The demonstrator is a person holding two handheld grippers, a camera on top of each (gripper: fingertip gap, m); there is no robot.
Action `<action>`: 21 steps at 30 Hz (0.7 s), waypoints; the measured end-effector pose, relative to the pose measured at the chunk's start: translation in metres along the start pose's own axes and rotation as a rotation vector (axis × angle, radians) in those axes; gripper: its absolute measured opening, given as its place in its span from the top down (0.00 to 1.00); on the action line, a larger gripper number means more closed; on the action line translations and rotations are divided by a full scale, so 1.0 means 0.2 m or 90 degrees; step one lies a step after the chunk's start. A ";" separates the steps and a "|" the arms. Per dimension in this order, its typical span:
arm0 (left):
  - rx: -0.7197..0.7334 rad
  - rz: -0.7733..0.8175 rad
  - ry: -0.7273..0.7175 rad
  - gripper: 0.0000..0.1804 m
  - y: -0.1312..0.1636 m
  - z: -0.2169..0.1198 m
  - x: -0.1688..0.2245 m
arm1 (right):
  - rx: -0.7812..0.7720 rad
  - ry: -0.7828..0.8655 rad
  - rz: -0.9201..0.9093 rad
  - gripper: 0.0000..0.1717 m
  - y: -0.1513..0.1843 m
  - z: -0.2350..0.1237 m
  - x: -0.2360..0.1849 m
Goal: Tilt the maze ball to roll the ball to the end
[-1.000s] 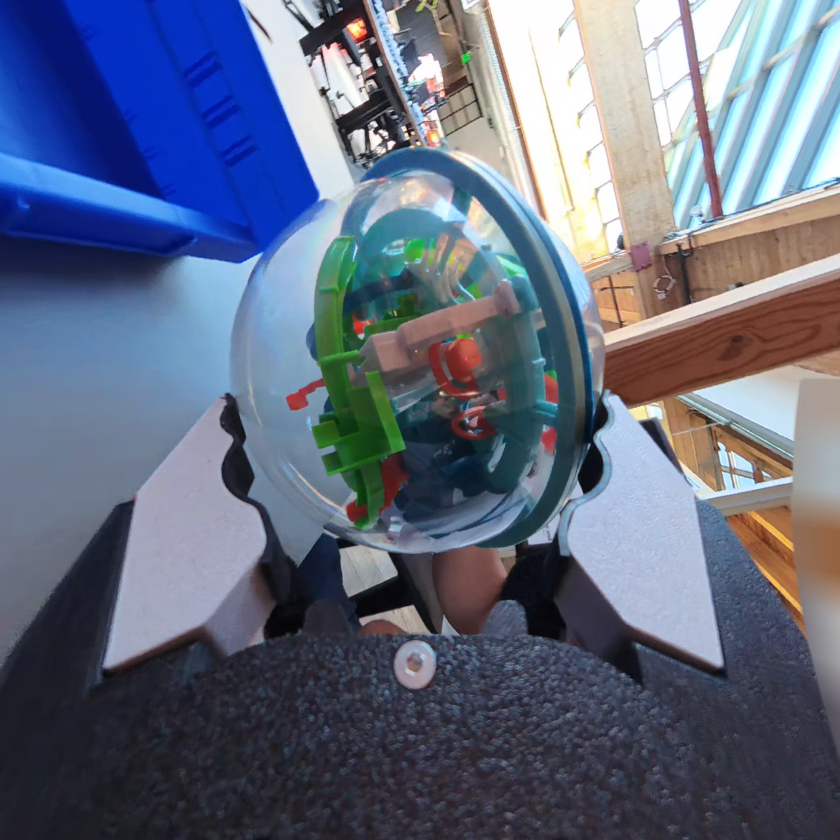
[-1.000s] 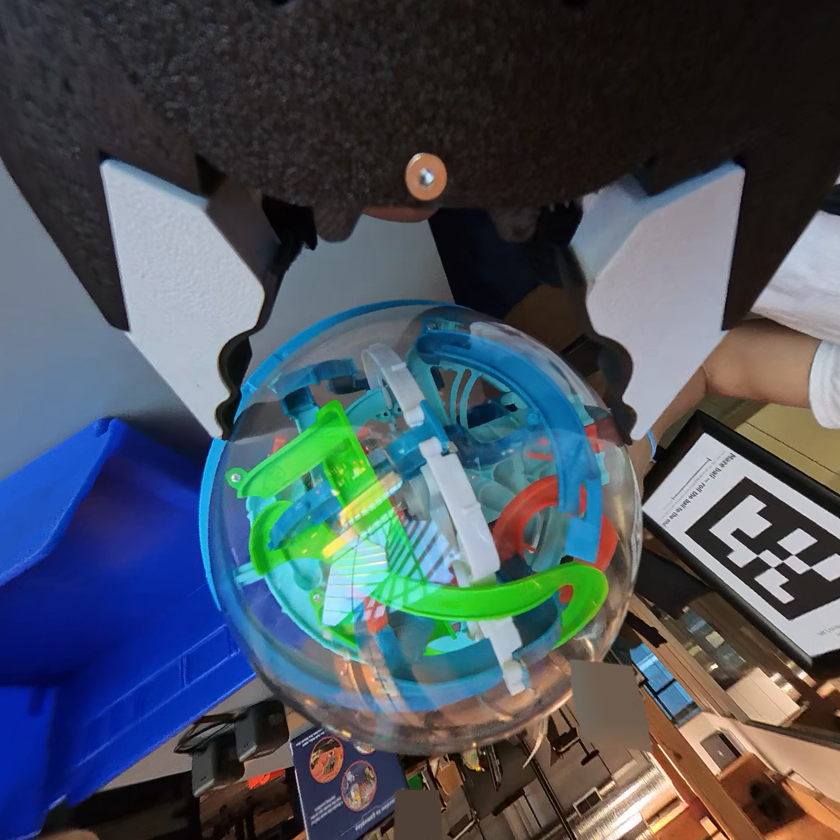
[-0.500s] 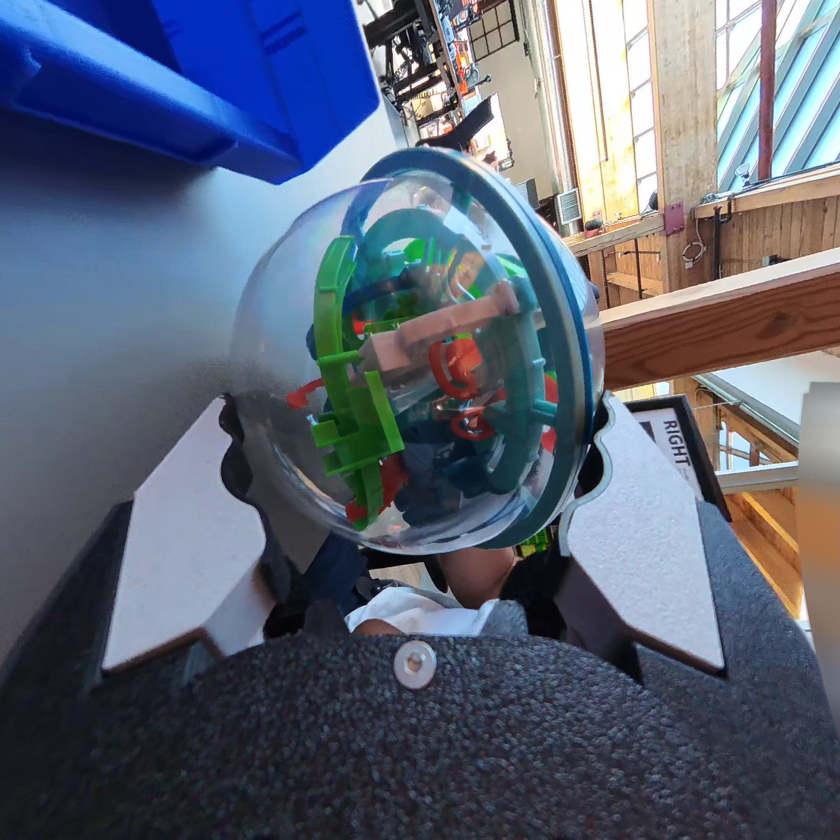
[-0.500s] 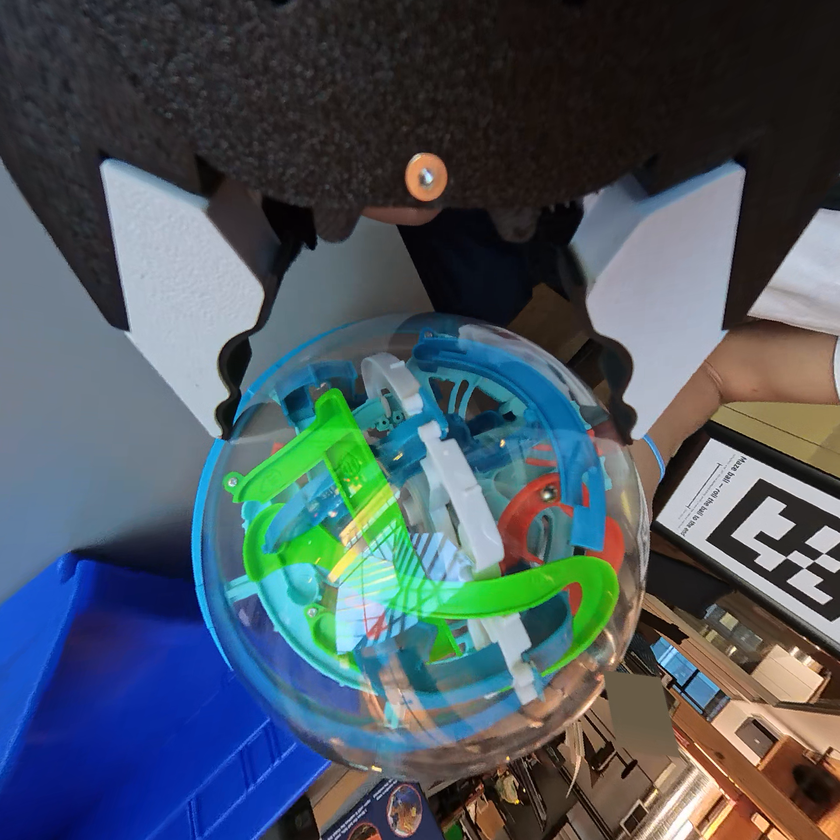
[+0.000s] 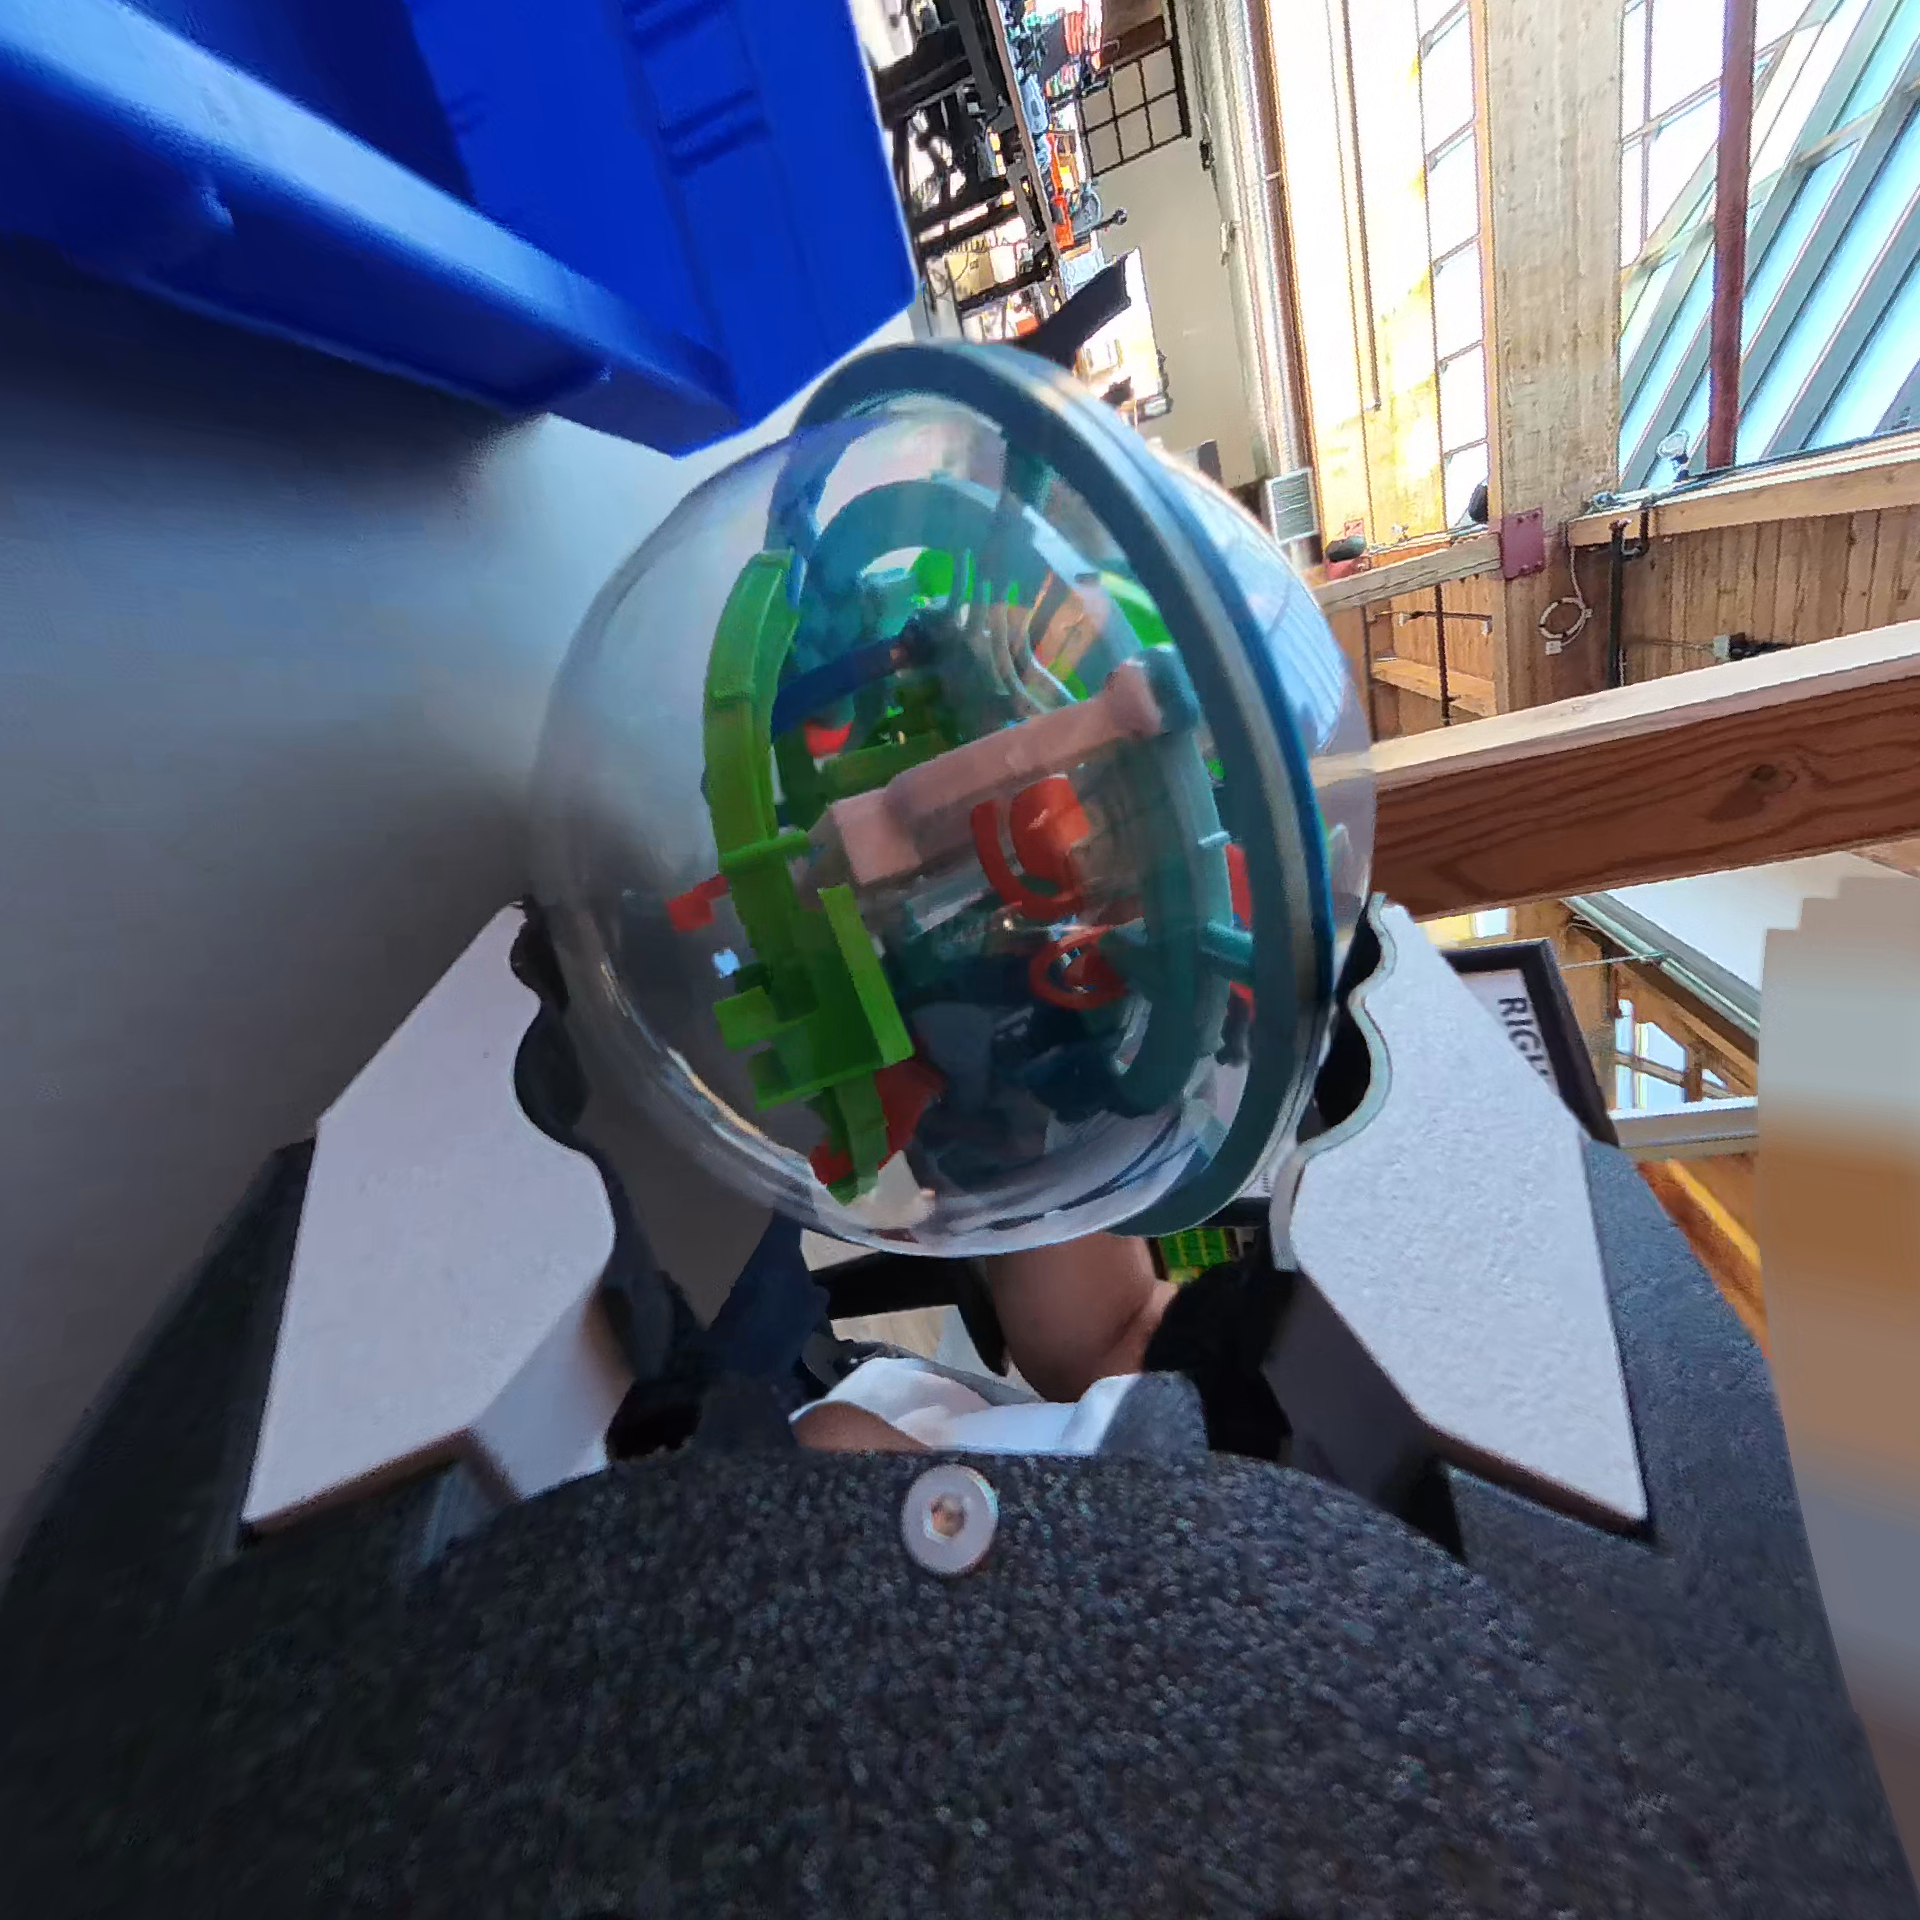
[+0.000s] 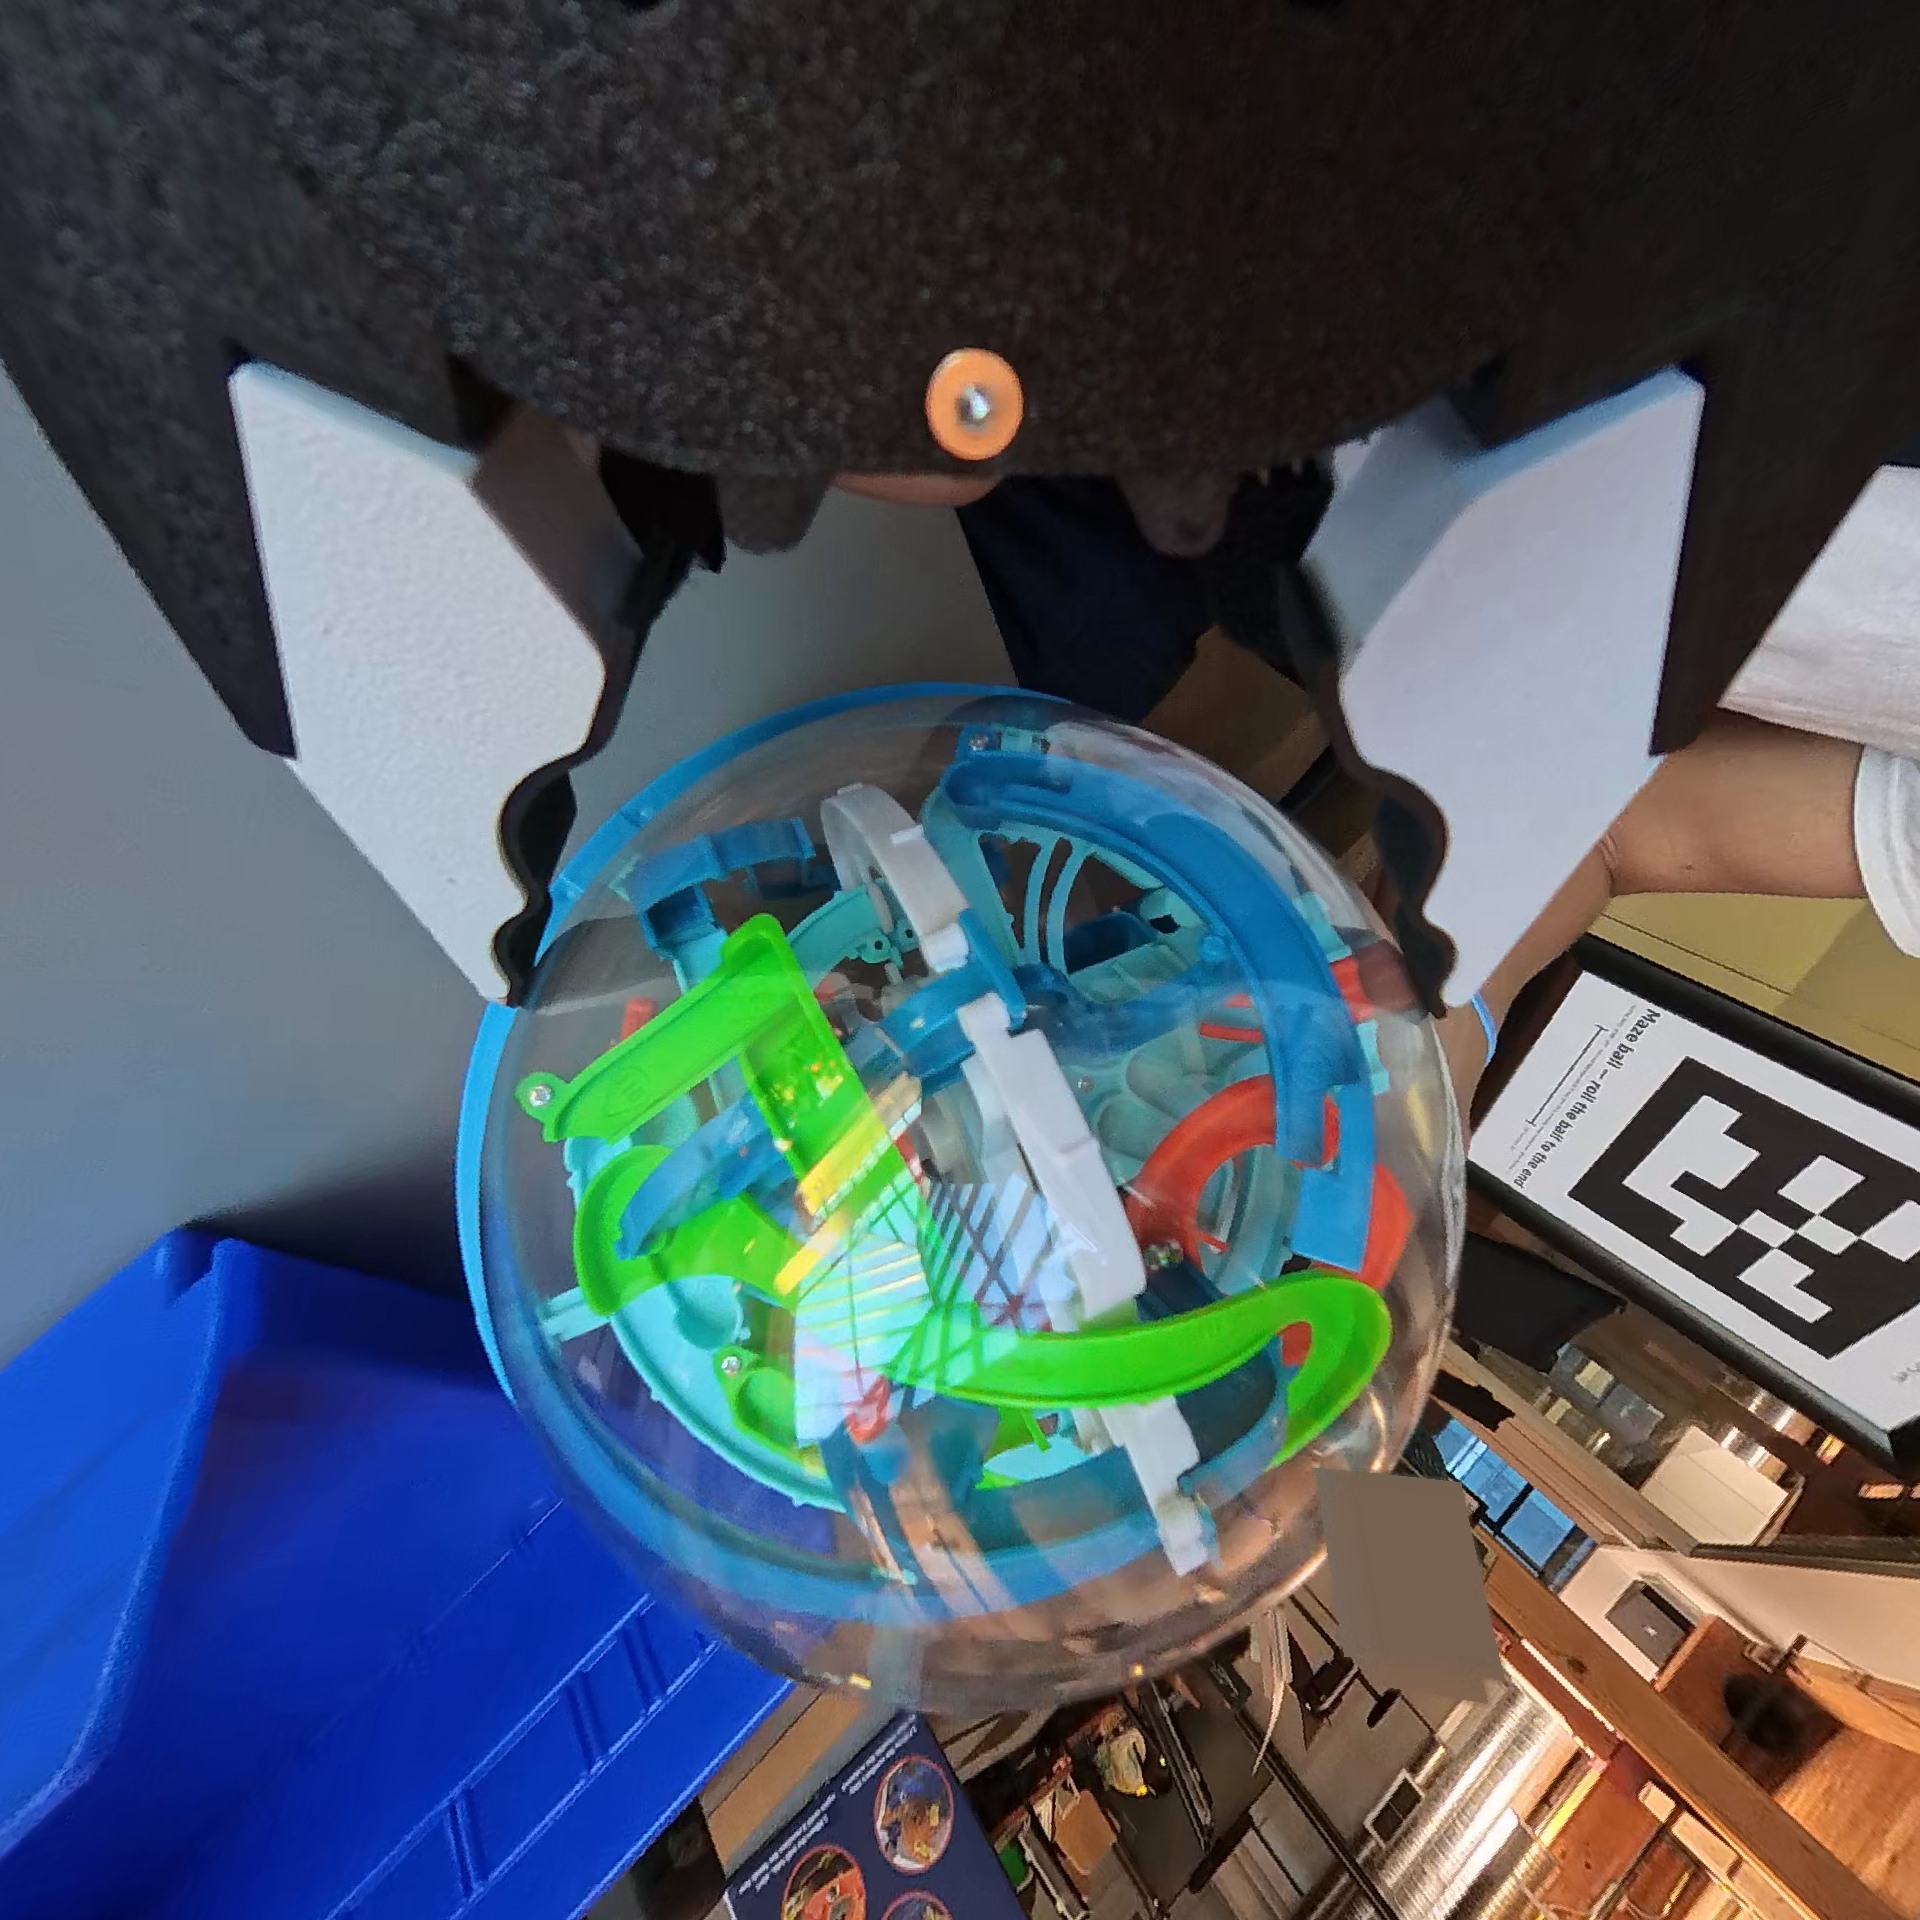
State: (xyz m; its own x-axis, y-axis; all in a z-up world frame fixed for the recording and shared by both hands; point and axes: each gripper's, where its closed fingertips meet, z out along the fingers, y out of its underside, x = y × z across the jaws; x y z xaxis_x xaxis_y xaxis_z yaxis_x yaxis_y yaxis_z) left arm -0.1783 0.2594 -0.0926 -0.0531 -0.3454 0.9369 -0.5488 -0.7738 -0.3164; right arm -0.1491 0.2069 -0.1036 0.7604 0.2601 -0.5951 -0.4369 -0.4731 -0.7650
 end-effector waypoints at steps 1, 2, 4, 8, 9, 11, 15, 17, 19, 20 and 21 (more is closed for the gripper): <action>0.009 0.023 -0.006 0.23 -0.02 -0.02 0.00 | -0.002 -0.001 -0.001 0.10 -0.01 0.01 0.00; 0.018 0.051 -0.015 0.25 -0.04 -0.05 0.00 | -0.004 -0.003 -0.002 0.10 -0.02 0.02 0.00; 0.020 0.129 -0.055 0.28 -0.06 -0.11 0.00 | -0.006 -0.007 -0.005 0.10 -0.04 0.04 0.00; 0.033 0.392 -0.173 0.29 -0.17 -0.27 0.06 | -0.022 -0.018 -0.009 0.10 -0.09 0.08 0.00; 0.019 0.463 -0.193 0.28 -0.18 -0.29 0.09 | -0.030 -0.019 -0.011 0.10 -0.10 0.10 0.00; -0.037 0.579 -0.215 0.27 -0.18 -0.28 0.14 | -0.044 -0.021 -0.019 0.10 -0.12 0.12 -0.01; -0.183 0.658 -0.204 0.23 -0.13 -0.15 0.13 | -0.075 -0.029 -0.046 0.10 -0.14 0.17 -0.03; -0.232 0.647 -0.178 0.21 -0.11 -0.11 0.11 | -0.089 -0.034 -0.064 0.10 -0.14 0.20 -0.04; -0.252 0.625 -0.150 0.23 -0.09 -0.10 0.10 | -0.095 -0.037 -0.080 0.11 -0.15 0.21 -0.05; -0.242 0.626 -0.141 0.23 -0.09 -0.11 0.10 | -0.095 -0.039 -0.086 0.11 -0.14 0.20 -0.05; -0.233 0.626 -0.133 0.23 -0.08 -0.13 0.10 | -0.081 -0.045 -0.092 0.13 -0.15 0.17 -0.06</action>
State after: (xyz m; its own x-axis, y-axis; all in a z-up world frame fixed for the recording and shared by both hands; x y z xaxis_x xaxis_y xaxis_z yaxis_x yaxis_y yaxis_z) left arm -0.1914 0.2786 -0.0656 -0.4833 -0.8419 0.2402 -0.5617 0.0878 -0.8227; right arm -0.1618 0.2472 -0.0823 0.7737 0.3890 -0.5001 -0.2575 -0.5281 -0.8092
